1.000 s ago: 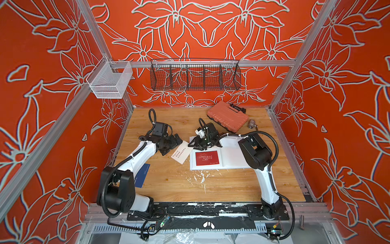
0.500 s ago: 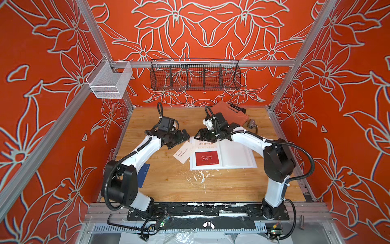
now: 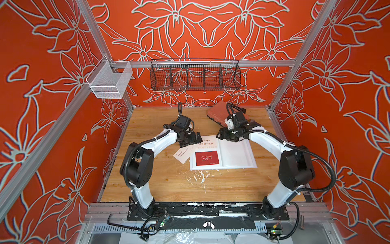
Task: Place the photos into the photo albums
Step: Place the photo at the center of the board, then pick up the photo at the center of the board.
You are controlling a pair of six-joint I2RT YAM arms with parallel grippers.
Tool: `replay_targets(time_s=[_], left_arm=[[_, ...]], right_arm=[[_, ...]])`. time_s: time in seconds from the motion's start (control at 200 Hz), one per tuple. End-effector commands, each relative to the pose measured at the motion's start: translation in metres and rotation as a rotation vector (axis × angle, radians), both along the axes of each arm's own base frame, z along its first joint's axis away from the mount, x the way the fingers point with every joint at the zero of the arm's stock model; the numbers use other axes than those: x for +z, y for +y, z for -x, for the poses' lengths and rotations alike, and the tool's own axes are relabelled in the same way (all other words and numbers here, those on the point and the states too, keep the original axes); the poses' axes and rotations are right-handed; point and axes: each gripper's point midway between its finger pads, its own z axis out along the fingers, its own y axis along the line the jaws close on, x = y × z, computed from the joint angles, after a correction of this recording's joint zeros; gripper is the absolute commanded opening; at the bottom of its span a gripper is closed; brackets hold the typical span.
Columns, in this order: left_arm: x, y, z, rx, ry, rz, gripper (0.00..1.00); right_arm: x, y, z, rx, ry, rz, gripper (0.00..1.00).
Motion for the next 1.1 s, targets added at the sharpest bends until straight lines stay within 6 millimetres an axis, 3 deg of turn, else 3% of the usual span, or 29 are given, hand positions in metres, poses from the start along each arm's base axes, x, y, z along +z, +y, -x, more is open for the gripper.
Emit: replay_targets(time_s=[0.0,0.17,0.325,0.59,1.096], left_arm=[[-0.007,-0.014,0.007,-0.082,0.036,0.008,1.00],[-0.018,-0.029,0.008,-0.138,0.061,0.016,0.99],[-0.034,-0.029,0.011,-0.144,0.102,0.011,0.99],[-0.035,-0.027,0.013,-0.142,0.104,0.005,0.99],[-0.029,-0.021,0.012,-0.119,0.075,-0.015,0.99]], right_arm=[[-0.024,-0.033,0.024,-0.017,0.081,0.125,0.76],[-0.053,-0.052,0.035,-0.065,0.173,0.109,0.77],[-0.068,-0.051,0.040,-0.053,0.219,0.112,0.78],[-0.085,-0.041,0.040,-0.038,0.248,0.052,0.78],[-0.077,-0.035,0.037,-0.021,0.218,0.021,0.77]])
